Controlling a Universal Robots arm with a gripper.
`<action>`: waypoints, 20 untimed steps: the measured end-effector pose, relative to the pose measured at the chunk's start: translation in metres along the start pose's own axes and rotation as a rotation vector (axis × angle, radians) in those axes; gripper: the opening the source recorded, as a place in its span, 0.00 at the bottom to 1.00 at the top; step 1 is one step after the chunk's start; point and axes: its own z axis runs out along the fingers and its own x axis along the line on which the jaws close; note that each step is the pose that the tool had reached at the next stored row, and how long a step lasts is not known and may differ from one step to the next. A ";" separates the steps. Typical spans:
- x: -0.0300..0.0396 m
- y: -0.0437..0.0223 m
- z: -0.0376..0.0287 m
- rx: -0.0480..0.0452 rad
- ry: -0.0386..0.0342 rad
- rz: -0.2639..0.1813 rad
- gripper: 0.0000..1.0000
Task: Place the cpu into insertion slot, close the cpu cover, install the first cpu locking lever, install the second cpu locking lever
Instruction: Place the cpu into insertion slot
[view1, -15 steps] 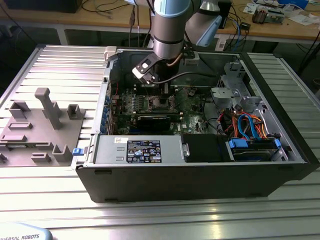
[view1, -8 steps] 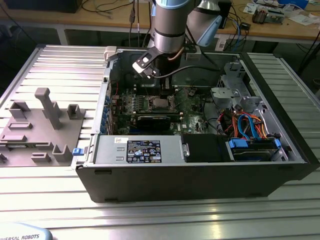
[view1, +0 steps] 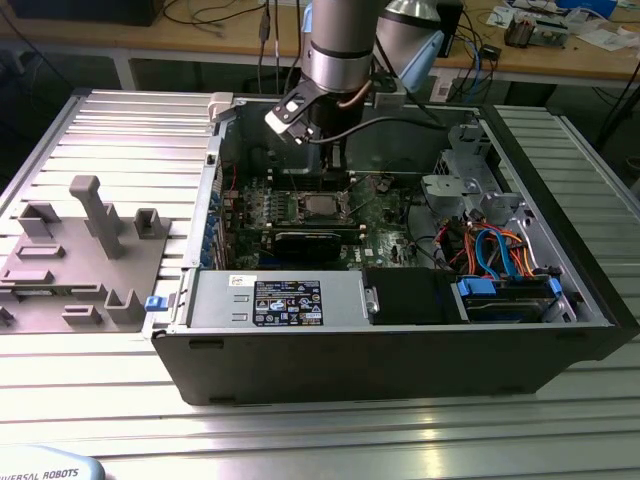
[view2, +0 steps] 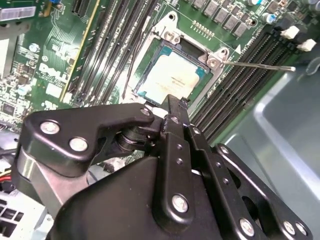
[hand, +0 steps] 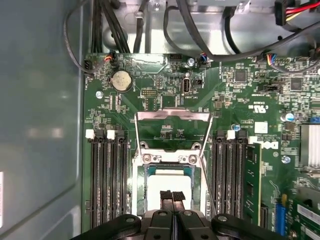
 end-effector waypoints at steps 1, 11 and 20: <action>0.0000 0.0000 -0.0019 0.0000 0.0001 0.000 0.11; 0.0000 0.0002 -0.0159 0.0000 0.0000 0.000 0.11; 0.0000 0.0004 -0.0285 -0.0001 0.0001 0.000 0.11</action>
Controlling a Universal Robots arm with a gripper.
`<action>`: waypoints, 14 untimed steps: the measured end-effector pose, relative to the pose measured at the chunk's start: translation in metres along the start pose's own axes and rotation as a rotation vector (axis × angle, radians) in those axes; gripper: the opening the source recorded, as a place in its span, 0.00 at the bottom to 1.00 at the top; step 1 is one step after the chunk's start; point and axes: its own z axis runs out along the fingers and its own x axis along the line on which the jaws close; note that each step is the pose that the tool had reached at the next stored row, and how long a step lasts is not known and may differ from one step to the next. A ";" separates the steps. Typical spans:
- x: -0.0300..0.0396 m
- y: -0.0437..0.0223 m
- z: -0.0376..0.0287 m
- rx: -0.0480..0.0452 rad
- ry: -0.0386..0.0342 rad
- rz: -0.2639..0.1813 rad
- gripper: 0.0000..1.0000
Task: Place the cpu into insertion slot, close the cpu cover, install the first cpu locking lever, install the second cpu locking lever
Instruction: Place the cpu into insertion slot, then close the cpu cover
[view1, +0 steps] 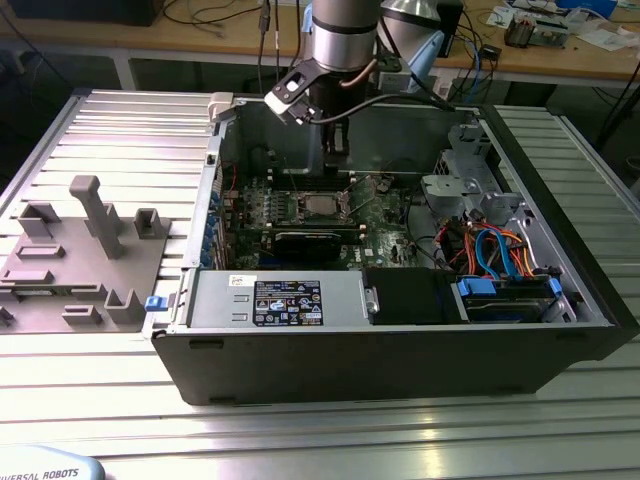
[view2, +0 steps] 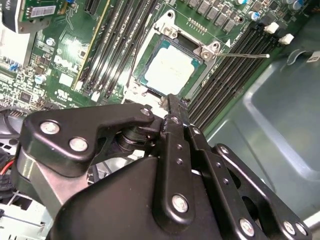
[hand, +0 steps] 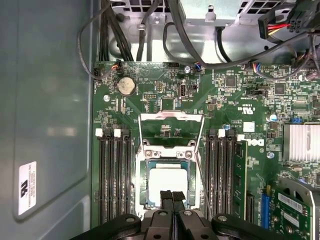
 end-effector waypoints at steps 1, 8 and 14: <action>0.0000 0.0000 -0.0033 0.0001 -0.0002 0.000 0.11; 0.0000 0.0001 -0.0061 0.0000 0.0035 0.000 0.11; -0.0036 0.0008 -0.0061 0.0000 0.0064 0.001 0.11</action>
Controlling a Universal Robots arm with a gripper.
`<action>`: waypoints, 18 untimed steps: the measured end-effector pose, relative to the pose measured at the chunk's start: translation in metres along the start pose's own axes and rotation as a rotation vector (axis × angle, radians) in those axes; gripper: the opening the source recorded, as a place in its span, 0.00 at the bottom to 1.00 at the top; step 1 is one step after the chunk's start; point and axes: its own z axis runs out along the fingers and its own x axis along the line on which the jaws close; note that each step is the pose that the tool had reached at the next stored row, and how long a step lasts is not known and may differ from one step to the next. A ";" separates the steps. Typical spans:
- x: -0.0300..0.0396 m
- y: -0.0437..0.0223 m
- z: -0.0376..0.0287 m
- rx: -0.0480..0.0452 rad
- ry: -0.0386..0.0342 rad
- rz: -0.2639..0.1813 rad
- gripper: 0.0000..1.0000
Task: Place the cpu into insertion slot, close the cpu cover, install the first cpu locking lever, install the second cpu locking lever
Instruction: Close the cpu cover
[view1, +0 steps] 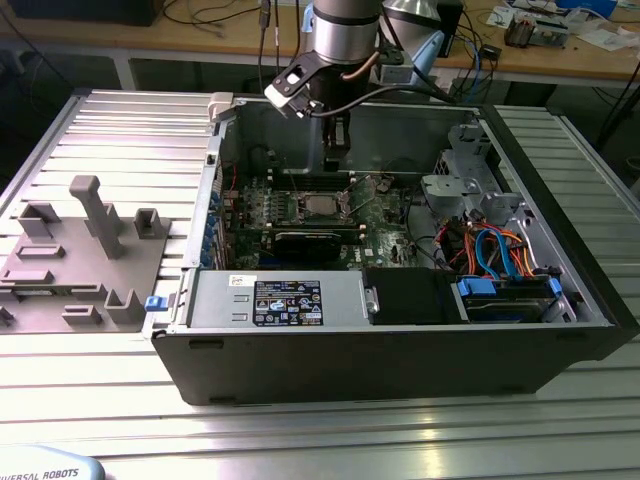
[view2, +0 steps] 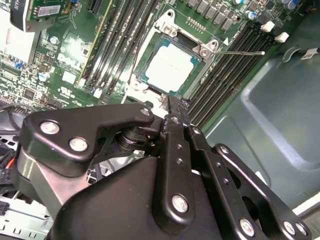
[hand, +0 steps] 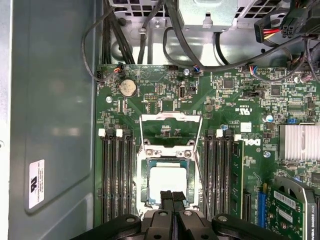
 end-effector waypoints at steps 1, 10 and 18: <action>-0.0012 0.0002 0.0000 0.0000 0.0021 0.000 0.11; -0.0132 0.0205 -0.0004 0.0122 0.0583 0.002 0.11; -0.0136 0.0438 0.0029 0.0334 0.0491 0.001 0.11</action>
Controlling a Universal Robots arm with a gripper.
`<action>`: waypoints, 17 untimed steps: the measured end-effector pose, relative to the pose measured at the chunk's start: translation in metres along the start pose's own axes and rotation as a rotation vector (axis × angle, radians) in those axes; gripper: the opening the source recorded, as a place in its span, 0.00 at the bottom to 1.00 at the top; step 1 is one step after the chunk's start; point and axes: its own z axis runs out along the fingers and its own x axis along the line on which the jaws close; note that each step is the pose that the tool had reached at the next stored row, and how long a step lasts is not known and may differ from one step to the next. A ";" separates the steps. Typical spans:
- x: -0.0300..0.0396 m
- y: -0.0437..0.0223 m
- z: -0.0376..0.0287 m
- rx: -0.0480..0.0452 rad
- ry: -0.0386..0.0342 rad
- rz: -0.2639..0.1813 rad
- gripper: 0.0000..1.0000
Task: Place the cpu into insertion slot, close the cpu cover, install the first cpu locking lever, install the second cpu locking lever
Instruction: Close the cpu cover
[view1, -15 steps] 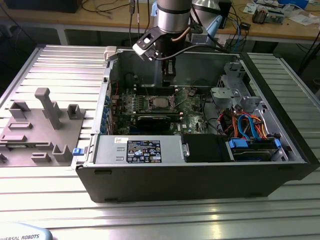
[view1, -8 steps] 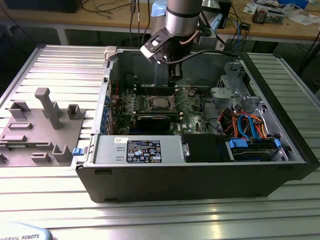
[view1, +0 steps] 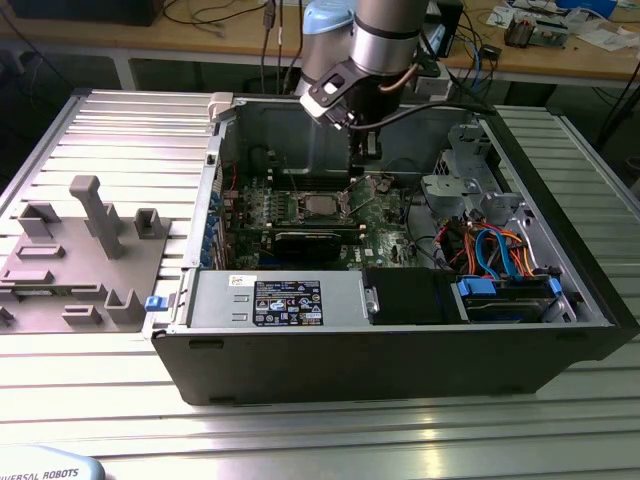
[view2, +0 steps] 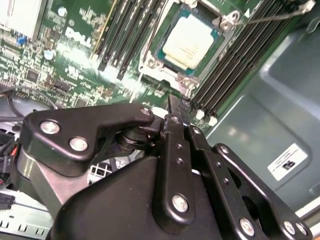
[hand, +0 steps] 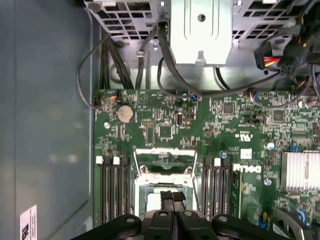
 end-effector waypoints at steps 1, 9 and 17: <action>0.0000 0.0025 0.0005 0.0025 0.0002 0.000 0.11; -0.0005 0.0222 0.0037 0.0200 0.0004 0.001 0.11; -0.0010 0.0441 0.0072 0.0389 0.0006 0.002 0.11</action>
